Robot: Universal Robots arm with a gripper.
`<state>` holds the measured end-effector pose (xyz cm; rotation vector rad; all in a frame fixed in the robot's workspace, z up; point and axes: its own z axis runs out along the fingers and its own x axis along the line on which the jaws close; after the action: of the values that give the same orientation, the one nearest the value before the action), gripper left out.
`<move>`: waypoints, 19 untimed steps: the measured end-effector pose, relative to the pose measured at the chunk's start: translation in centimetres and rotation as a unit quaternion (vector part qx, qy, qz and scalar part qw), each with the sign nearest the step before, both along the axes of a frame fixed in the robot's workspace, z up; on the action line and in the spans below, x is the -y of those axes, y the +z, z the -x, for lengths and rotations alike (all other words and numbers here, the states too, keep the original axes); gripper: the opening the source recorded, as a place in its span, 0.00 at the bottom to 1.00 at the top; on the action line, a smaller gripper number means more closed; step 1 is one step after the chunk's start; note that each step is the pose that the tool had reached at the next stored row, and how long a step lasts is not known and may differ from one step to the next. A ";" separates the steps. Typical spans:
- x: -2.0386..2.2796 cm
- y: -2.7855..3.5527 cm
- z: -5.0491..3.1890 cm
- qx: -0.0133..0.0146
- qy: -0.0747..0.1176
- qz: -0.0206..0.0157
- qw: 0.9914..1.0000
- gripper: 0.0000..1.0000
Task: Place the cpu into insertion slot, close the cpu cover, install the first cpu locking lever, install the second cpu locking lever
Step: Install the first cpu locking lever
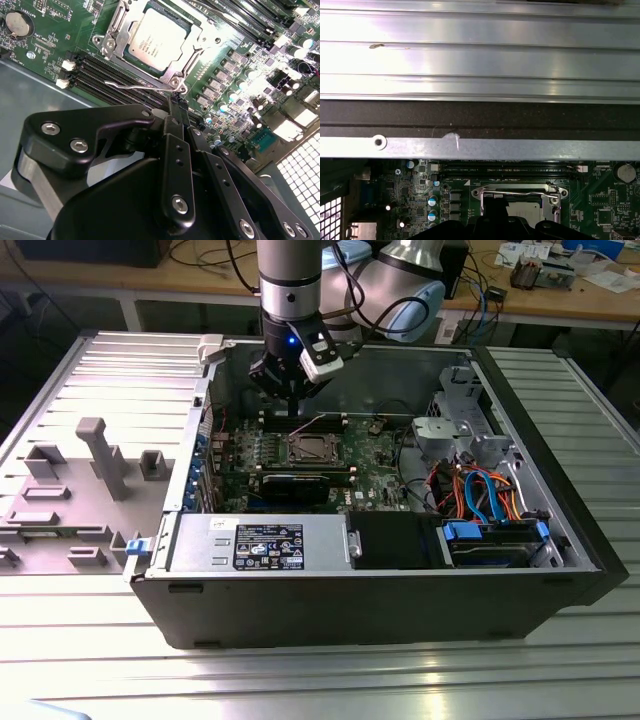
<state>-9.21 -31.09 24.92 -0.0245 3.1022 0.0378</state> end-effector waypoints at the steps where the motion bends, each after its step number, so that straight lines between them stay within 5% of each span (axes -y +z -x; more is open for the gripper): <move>1: 0.00 0.00 0.00 0.000 0.000 0.000 1.000 0.11; 8: 0.00 -0.02 0.00 0.000 0.000 0.000 1.000 0.11; 19: -0.12 -0.98 -0.63 0.000 0.000 -0.001 1.000 0.11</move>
<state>-8.58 -30.97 23.94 -0.0243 3.1022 0.0415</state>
